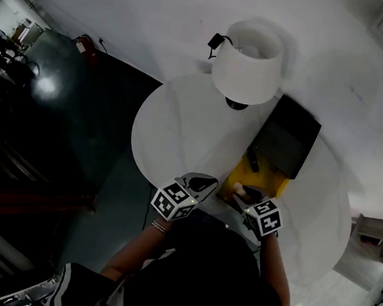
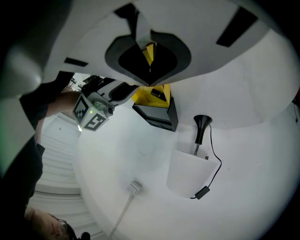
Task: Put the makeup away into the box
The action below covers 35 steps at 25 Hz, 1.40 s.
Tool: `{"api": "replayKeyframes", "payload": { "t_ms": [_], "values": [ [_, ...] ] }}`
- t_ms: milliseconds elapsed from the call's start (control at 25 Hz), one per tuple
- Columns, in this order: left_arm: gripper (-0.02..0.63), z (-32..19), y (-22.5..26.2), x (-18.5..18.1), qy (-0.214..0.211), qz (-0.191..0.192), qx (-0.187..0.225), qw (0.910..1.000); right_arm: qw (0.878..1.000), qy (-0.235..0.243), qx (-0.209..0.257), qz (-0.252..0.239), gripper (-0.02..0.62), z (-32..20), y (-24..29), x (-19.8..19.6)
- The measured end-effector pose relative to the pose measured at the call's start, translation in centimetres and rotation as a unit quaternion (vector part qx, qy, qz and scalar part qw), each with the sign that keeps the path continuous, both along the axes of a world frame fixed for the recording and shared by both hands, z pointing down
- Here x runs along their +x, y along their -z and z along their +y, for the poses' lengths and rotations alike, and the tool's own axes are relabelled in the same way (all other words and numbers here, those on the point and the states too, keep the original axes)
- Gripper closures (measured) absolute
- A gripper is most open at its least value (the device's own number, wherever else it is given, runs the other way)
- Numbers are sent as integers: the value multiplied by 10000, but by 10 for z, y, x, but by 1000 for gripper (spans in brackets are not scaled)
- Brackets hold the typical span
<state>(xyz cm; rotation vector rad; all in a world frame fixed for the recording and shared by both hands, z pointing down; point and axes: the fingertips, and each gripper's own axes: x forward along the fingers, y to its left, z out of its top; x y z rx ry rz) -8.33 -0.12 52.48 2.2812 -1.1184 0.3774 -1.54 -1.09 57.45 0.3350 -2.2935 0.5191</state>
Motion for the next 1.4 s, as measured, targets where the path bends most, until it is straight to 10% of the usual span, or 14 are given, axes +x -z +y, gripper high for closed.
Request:
{"api": "replayKeyframes", "payload": {
  "t_ms": [1400],
  "values": [
    [589, 11, -8, -20, 362, 82, -149, 9992, 9941, 644, -164, 856, 414, 13, -36, -19]
  ]
}}
